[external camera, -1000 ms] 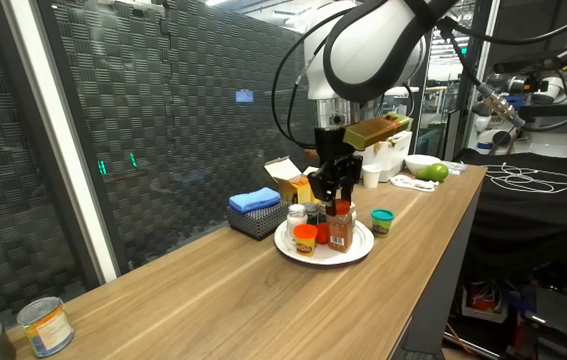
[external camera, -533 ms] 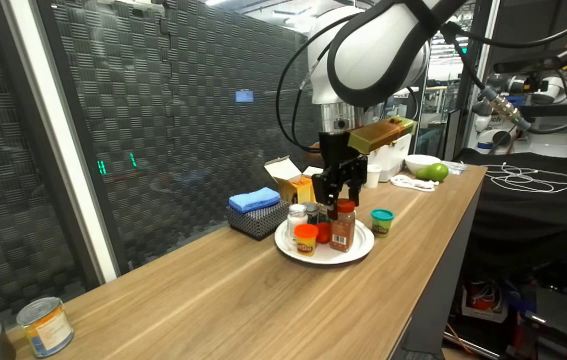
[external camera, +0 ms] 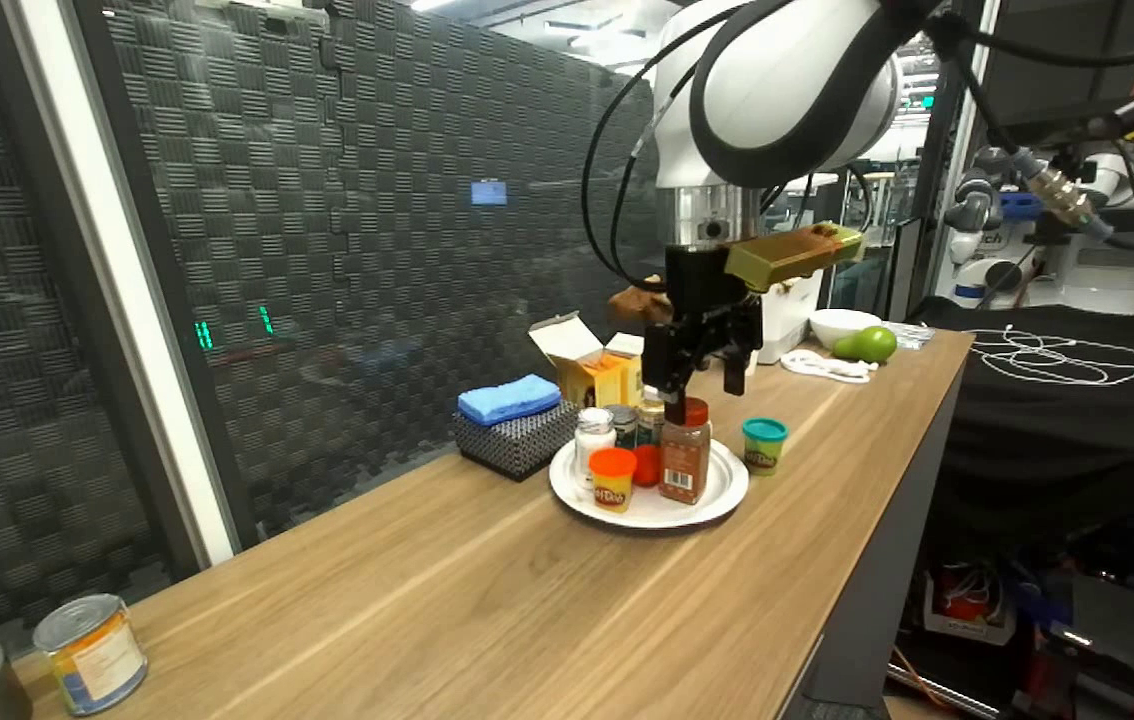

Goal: Put the bottles on the tray

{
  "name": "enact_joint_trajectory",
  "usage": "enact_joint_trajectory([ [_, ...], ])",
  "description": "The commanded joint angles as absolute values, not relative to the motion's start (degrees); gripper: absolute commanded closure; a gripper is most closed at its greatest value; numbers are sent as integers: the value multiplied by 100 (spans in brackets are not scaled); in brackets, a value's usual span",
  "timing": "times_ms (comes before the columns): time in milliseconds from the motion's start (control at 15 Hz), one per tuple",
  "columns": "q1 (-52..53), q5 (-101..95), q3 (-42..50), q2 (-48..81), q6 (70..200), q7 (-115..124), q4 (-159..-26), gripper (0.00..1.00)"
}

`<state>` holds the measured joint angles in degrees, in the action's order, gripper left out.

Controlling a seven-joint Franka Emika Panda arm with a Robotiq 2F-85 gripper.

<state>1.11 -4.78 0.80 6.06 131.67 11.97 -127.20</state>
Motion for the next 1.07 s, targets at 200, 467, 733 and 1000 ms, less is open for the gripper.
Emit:
enact_joint_trajectory([
  [200, -197, -484, 273, -758, 13552, 693, -13754, 0],
  [467, -202, 456, 462, -866, 13071, -388, -13700, 0],
  [733, -259, 640, 432, -752, 12835, -517, -13592, 0],
  [1000, -245, 695, 435, -800, 12758, -583, -13591, 0],
])
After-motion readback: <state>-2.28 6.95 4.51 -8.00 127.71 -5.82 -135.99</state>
